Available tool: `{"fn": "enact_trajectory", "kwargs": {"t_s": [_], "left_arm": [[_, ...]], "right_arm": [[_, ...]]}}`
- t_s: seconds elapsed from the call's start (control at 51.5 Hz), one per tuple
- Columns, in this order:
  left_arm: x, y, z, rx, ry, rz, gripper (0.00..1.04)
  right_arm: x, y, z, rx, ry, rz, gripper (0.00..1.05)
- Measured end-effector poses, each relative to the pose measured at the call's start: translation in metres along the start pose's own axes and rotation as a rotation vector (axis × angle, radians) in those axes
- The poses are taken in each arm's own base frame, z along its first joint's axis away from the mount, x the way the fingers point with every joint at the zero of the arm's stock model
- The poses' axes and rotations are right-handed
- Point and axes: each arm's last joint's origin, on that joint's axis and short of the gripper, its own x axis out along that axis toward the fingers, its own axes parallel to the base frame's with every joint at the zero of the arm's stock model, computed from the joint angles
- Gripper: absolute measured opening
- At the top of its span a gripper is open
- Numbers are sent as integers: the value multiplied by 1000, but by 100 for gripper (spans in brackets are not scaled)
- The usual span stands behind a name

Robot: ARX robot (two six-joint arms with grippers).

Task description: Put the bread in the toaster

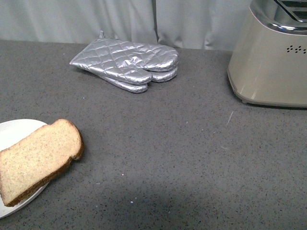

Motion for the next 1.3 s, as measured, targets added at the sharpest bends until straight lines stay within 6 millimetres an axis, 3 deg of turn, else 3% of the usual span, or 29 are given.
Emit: {"fn": "enact_trajectory", "kwargs": {"t_s": [0.175, 0.369, 0.466, 0.66, 0.99, 1.301], "left_arm": [[14, 8, 18, -241, -49, 30, 98], [45, 20, 50, -281, -85, 68, 98], [66, 37, 74, -288, -107, 138, 98], [97, 75, 99, -277, -98, 283, 98], [133, 124, 113, -152, -36, 388, 98], [141, 149, 113, -62, 55, 422, 98]], "right_arm": [[0, 0, 0, 0, 0, 1, 95], [0, 0, 0, 0, 0, 1, 95], [0, 0, 0, 0, 0, 1, 95], [0, 0, 0, 0, 0, 2, 95], [0, 0, 0, 0, 0, 2, 95], [0, 0, 0, 0, 0, 2, 95]]}}
